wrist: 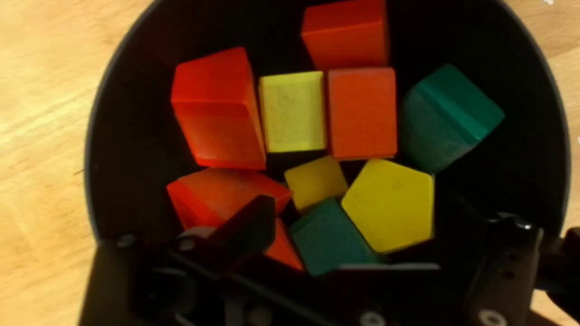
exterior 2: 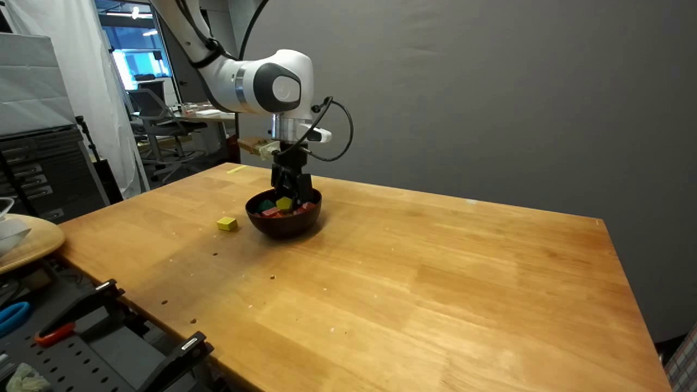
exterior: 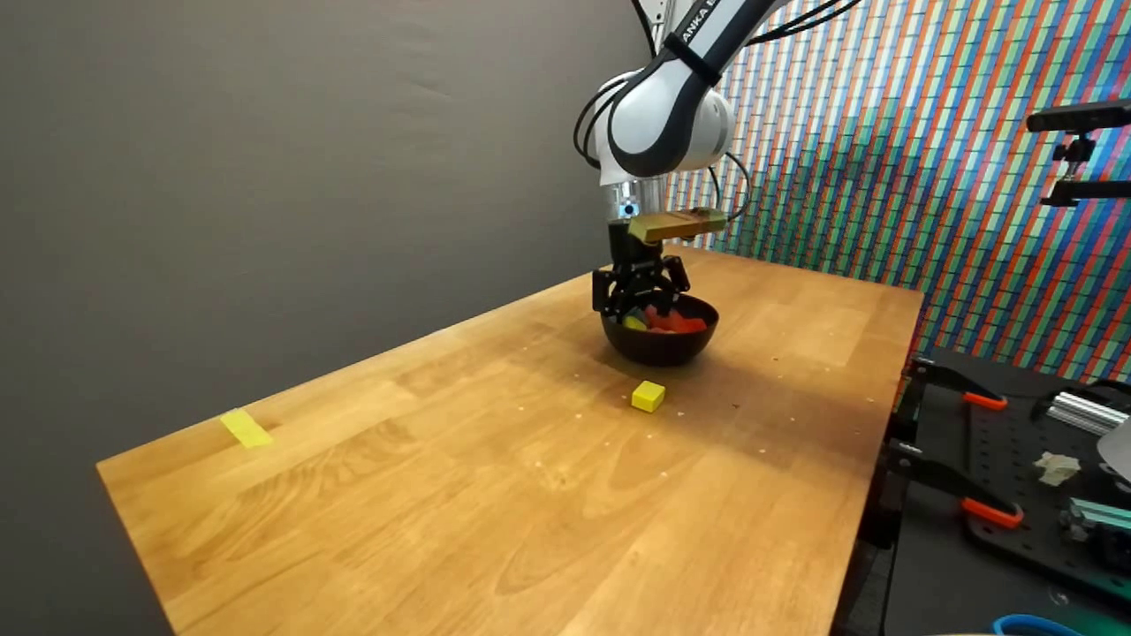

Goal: Remove all the blocks from the black bowl and place them on the table

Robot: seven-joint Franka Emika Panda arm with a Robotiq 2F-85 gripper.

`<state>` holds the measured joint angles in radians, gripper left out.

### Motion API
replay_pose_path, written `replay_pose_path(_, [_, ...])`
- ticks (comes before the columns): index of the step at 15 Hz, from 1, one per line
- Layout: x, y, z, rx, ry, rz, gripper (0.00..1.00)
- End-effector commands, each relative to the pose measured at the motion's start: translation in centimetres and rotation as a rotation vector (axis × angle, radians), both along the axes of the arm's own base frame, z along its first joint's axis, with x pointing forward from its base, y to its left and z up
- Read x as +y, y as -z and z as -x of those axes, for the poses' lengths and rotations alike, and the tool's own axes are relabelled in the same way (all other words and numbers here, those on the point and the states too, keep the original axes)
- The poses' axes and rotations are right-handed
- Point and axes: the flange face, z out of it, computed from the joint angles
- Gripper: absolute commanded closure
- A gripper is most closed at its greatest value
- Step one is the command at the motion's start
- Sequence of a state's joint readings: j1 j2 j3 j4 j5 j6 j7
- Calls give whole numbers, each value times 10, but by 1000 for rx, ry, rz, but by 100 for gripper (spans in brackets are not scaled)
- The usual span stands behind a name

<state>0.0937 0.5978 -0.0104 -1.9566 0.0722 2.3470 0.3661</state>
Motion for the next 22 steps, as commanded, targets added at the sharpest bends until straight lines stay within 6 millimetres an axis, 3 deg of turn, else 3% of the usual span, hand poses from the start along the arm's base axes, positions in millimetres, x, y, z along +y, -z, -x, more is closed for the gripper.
replay_pose_path(1, [-6,10,-7,-19,39,-12,3])
replay_pose_path(3, [-9,10,-3,-20,55,-21,28])
replay_pose_path(4, [-9,10,-2,-22,61,-25,28])
replay_pose_path(8, [-2,-6,4,-58,47,-19,3])
replay_pose_path(12, [11,-4,9,-49,12,-5,0])
replay_pose_path(13, [15,1,10,-33,3,-6,21])
replay_pose_path(15, [22,6,12,-13,-7,-18,28])
replay_pose_path(22, [15,4,21,-16,13,-8,82])
